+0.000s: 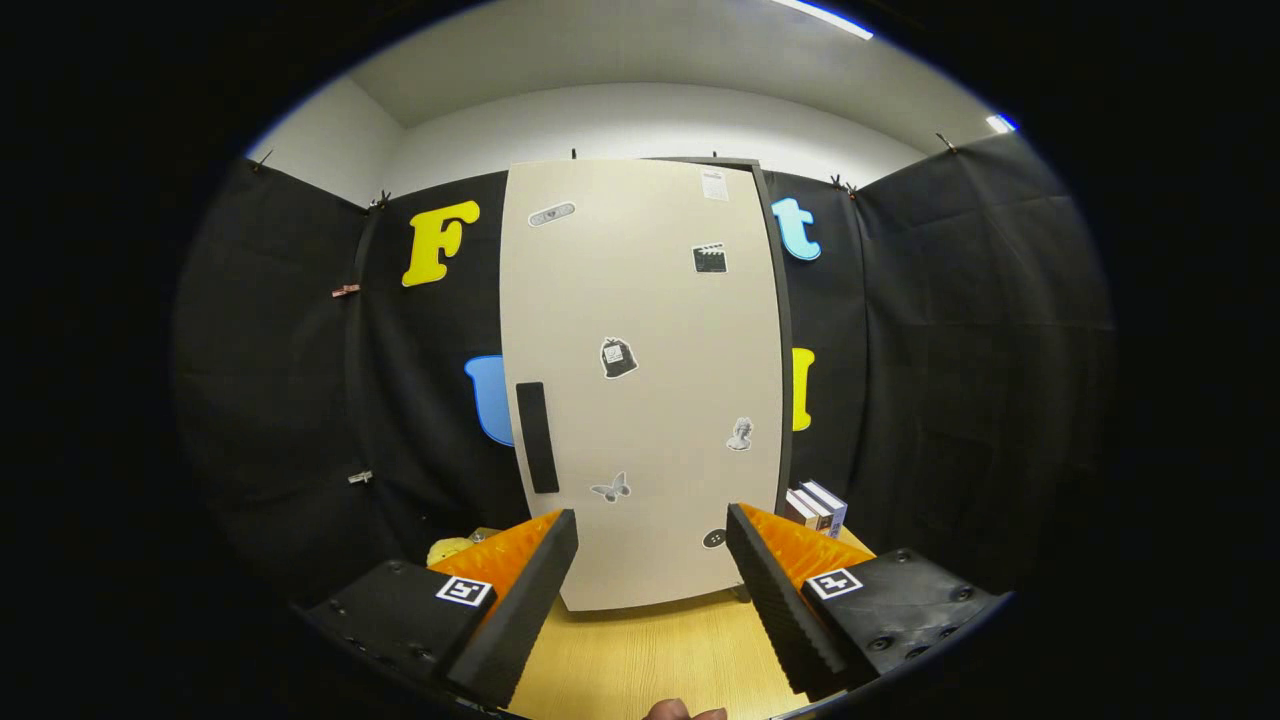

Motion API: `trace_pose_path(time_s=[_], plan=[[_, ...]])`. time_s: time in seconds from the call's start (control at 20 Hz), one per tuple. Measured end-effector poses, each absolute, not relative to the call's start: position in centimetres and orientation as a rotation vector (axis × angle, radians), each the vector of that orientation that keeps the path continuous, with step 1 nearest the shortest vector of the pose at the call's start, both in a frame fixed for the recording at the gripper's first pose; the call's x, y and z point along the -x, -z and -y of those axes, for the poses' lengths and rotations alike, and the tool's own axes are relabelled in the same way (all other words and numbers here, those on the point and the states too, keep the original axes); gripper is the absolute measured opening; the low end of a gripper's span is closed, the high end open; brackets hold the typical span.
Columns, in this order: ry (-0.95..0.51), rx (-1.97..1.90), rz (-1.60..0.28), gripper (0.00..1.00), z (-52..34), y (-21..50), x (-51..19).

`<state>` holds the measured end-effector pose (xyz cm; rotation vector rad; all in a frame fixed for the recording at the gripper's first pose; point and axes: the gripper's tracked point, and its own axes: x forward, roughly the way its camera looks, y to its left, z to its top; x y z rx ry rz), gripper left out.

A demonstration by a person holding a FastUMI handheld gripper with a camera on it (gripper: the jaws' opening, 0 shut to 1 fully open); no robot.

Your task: Open the shoe cabinet door, grab the shoes and put them into the shoe cabinet, then close the shoe cabinet door.

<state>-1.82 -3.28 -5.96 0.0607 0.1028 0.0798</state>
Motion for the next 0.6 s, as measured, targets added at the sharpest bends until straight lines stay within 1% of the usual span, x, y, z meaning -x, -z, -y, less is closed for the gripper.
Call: trace_pose_path(time_s=[0.6], plan=[[-0.078, -0.064, -0.111, 0.98, 3.67, 6.39, 1.43]])
